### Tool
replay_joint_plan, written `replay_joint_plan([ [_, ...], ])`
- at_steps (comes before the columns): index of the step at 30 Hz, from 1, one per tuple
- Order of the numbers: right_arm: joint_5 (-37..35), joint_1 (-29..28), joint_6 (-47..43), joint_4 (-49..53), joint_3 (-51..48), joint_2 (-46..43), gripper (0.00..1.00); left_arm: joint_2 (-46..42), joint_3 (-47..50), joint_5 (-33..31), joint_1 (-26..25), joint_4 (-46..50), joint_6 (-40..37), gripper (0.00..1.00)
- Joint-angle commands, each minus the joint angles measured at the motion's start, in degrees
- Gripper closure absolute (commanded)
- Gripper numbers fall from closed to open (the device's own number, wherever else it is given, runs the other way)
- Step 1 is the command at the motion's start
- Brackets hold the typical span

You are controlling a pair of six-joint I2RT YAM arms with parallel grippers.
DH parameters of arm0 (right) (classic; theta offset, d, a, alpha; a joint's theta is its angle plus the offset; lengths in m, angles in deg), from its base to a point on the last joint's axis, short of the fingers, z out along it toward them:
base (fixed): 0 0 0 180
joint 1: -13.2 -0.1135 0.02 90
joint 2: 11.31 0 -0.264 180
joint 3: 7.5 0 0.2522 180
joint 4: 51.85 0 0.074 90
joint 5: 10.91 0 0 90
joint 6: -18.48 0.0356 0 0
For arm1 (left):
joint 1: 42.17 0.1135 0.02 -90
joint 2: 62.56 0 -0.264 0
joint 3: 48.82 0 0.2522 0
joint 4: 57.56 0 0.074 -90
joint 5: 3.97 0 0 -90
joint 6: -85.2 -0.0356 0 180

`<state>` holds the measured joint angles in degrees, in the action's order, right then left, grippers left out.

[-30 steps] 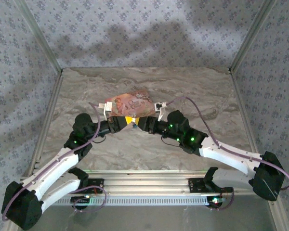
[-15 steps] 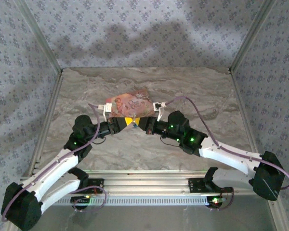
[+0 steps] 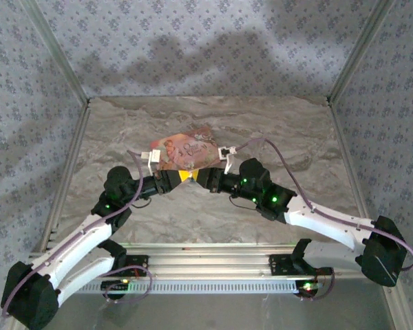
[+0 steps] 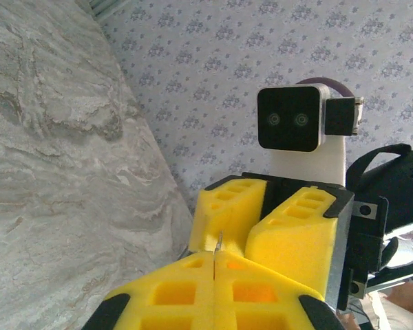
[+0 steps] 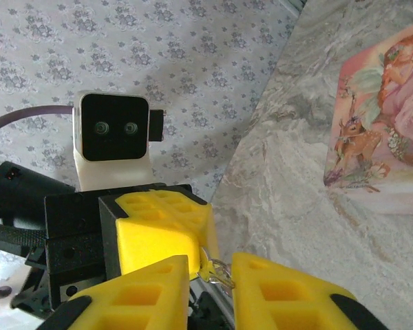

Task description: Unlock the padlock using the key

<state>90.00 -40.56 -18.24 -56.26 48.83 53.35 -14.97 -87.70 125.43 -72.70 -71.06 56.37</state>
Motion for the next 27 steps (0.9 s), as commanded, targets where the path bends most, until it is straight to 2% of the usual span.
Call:
replay_joint_plan([
  [1, -0.11, 0.32, 0.09, -1.34, 0.41, 0.24, 0.78, -0.92, 0.08, 0.94, -0.28, -2.70, 0.36, 1.00],
  [8, -0.70, 0.76, 0.88, -0.04, 0.04, 0.75, 0.62, -0.80, 0.34, 0.94, -0.32, -4.50, 1.82, 1.00],
  [20, 1.21, 1.29, 1.41, -2.70, 0.27, 1.99, 0.58, -0.05, 1.56, 1.54, -0.30, -7.89, 4.00, 1.00],
  [22, 2.22, 1.29, 1.46, -3.48, 0.62, 2.43, 0.61, 0.11, 2.04, 1.56, -0.33, -8.23, 4.14, 1.00],
  [27, 3.49, 1.50, 1.91, -4.42, 1.05, 3.16, 0.82, 0.46, 2.34, 1.56, -0.30, -9.12, 4.36, 1.00],
])
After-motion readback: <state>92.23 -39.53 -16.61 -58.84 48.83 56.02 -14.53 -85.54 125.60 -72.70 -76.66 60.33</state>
